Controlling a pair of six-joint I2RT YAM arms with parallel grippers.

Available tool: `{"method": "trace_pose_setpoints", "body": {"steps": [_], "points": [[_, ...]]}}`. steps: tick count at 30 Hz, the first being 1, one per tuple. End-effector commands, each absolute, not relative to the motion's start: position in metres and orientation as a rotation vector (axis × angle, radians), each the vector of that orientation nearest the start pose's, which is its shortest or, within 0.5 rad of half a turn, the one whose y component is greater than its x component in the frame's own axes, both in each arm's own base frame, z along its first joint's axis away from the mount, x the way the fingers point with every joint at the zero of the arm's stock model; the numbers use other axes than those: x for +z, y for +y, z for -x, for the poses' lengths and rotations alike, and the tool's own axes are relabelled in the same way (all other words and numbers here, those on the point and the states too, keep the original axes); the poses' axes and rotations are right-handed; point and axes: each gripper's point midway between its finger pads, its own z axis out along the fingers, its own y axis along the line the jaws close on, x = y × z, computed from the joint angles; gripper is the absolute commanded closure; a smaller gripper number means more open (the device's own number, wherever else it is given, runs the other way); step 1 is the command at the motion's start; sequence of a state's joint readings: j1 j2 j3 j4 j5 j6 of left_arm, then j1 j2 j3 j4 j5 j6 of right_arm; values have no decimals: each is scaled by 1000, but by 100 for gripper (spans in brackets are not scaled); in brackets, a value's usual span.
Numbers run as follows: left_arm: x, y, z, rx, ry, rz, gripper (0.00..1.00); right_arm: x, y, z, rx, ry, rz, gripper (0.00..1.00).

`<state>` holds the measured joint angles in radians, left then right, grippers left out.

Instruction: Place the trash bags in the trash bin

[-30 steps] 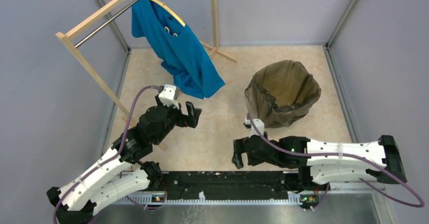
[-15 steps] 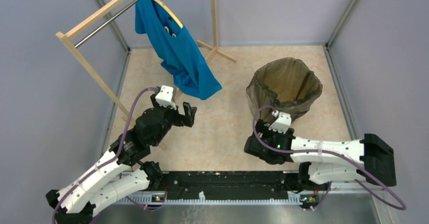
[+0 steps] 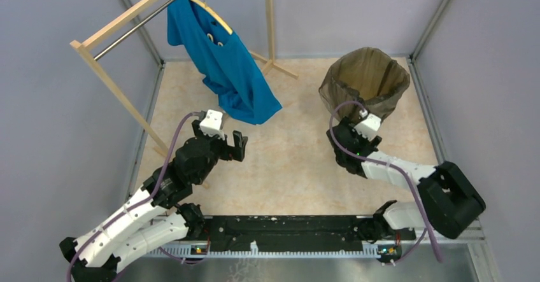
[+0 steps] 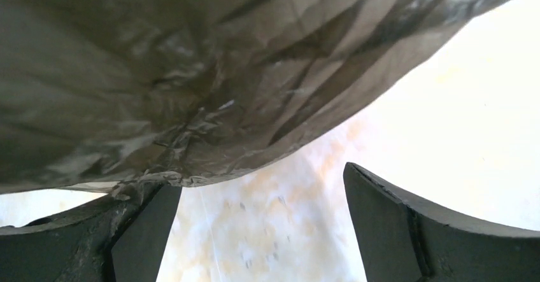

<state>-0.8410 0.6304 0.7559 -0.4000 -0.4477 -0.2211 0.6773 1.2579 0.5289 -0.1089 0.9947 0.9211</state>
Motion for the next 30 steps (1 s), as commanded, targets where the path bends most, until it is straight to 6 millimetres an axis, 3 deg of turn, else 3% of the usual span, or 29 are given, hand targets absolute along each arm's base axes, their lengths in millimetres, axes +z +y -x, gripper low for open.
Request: {"method": "trace_pose_setpoints", "body": {"steps": [1, 6, 12, 17, 22, 30], "points": [[262, -148, -228, -332, 1772, -237, 1, 104, 84, -356, -79, 1843, -629, 4], [261, -147, -230, -319, 1772, -241, 1, 94, 60, -398, -86, 1840, -769, 4], [257, -147, -231, -315, 1782, -244, 1, 78, 14, -444, -83, 1817, -938, 5], [257, -147, -234, -318, 1783, -244, 1, 81, -17, -472, -107, 1772, -1000, 5], [254, -148, -239, -338, 1794, -243, 1, 79, -42, -479, -77, 1733, -1090, 6], [253, -146, -245, -364, 1800, -231, 1, 96, -82, -467, -82, 1697, -1111, 4]]}}
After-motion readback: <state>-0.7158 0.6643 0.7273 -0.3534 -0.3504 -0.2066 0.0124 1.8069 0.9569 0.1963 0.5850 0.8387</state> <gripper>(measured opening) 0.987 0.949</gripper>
